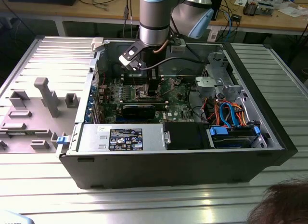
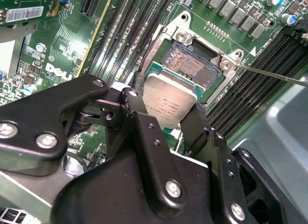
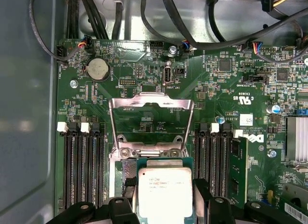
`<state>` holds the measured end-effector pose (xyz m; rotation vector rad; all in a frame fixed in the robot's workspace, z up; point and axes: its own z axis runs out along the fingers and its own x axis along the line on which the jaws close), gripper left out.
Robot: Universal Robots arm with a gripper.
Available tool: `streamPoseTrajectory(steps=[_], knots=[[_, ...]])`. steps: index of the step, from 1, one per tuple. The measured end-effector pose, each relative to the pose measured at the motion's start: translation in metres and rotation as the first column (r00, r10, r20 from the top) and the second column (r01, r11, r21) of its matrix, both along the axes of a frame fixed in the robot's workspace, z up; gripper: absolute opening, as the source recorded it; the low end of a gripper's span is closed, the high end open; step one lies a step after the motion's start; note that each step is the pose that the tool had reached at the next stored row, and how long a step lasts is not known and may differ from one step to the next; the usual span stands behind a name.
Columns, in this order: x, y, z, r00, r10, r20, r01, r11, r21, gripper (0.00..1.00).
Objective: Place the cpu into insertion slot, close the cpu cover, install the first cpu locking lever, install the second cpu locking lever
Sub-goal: 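Place the cpu into insertion slot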
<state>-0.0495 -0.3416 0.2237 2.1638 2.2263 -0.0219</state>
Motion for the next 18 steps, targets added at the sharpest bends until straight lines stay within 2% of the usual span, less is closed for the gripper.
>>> streamPoseTrajectory(steps=[18], knots=[[0.0, 0.0018, -0.0041, 1.0, 0.0, 0.0, 0.0, 1.0, 0.0001, 0.55]])
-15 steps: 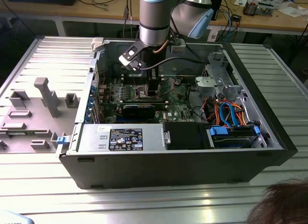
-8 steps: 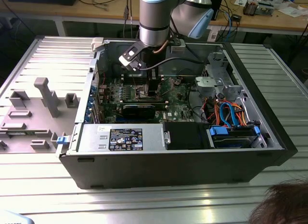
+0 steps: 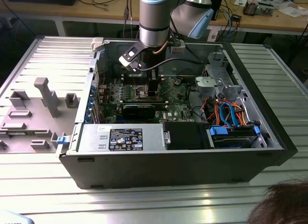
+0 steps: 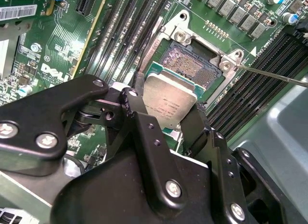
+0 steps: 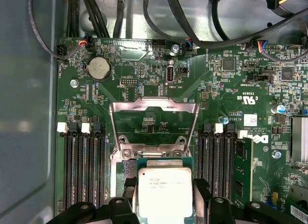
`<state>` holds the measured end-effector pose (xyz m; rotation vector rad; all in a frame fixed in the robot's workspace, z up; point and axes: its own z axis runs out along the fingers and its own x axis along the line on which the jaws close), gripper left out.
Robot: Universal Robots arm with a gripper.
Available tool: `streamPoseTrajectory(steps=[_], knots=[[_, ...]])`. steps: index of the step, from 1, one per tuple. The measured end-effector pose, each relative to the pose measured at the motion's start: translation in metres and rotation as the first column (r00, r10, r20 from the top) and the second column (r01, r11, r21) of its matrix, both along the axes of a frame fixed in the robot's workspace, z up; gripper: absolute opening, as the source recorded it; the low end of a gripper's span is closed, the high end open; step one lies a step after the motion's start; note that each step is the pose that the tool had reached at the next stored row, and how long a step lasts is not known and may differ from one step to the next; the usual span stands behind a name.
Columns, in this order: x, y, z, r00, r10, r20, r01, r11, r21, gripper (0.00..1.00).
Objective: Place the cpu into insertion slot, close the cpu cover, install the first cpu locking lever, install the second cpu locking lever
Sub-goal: 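Place the cpu into insertion slot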
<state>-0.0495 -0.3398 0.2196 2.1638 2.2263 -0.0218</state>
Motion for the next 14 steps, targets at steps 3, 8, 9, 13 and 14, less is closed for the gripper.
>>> streamPoseTrajectory(steps=[3, 8, 9, 13, 14], knots=[[0.0, 0.0, -0.0005, 1.0, 0.0, -0.0001, 0.0, 1.0, -0.0001, 0.55], [0.0, 0.0002, -0.0013, 1.0, 0.0, 0.0, 0.0, 1.0, 0.0, 0.55], [0.0, 0.0003, -0.0015, 1.0, 0.0, 0.0, 0.0, 1.0, 0.0001, 0.55], [0.0, 0.0008, -0.0022, 1.0, 0.0, 0.0, 0.0, 1.0, 0.0, 0.55], [-0.0003, 0.0009, -0.0025, 1.0, 0.0, 0.0, 0.0, 1.0, 0.0, 0.55]])
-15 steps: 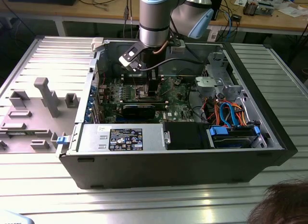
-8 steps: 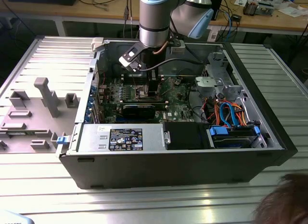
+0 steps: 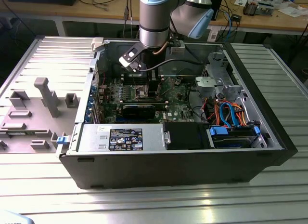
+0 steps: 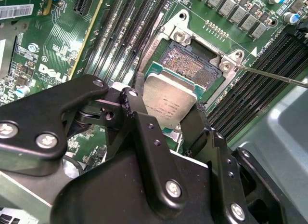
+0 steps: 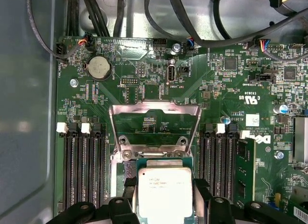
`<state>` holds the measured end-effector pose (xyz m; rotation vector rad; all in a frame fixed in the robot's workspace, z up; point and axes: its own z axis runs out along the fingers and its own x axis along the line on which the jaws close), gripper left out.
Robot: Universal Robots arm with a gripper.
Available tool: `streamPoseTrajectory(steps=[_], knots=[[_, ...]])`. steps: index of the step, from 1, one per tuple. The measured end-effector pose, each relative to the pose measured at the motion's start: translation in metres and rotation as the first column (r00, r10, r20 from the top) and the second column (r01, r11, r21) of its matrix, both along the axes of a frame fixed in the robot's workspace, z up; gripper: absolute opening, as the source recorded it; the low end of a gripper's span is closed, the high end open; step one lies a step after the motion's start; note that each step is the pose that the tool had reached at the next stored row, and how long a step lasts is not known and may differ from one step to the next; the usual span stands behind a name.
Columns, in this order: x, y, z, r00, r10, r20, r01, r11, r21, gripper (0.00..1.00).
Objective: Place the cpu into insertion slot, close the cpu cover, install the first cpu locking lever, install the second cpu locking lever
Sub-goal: 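Place the cpu into insertion slot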
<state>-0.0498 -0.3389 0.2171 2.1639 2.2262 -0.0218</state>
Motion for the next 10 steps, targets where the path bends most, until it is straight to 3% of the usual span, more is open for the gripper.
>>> streamPoseTrajectory(steps=[10], knots=[[-0.0049, 0.0037, -0.0027, 1.0, 0.0, 0.0, 0.0, 1.0, 0.0001, 0.55]])
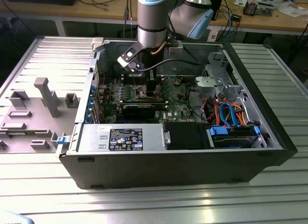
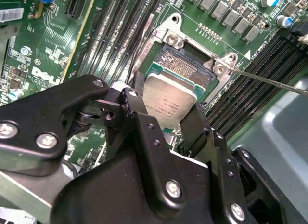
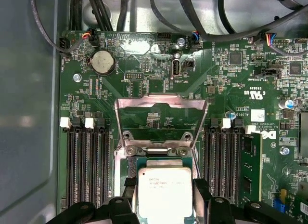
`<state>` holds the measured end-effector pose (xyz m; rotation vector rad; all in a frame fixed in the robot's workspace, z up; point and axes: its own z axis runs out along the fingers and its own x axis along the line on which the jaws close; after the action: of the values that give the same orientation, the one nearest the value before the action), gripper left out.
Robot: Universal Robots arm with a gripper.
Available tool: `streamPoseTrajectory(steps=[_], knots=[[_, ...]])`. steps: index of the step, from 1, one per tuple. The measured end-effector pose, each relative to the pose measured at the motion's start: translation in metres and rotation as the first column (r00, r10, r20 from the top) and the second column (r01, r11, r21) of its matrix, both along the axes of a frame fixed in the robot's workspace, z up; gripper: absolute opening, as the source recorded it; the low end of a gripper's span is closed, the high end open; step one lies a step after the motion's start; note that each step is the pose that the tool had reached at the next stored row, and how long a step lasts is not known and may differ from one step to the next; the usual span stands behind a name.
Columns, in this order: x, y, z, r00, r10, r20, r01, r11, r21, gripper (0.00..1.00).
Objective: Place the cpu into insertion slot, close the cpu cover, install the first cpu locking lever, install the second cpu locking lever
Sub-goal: 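Place the cpu into insertion slot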
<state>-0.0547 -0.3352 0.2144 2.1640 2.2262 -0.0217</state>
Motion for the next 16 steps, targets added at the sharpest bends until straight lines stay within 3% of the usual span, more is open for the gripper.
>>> streamPoseTrajectory(steps=[5, 9, 16], knots=[[-0.0048, 0.0004, -0.0044, 1.0, -0.004, 0.0, 0.004, 1.0, -0.0001, 0.55], [-0.0055, 0.0019, -0.0085, 0.9996, -0.027, 0.0, 0.027, 0.9996, -0.0001, 0.55], [-0.006, 0.0054, -0.0128, 0.9996, -0.029, 0.0, 0.029, 0.9996, 0.0, 0.55]])
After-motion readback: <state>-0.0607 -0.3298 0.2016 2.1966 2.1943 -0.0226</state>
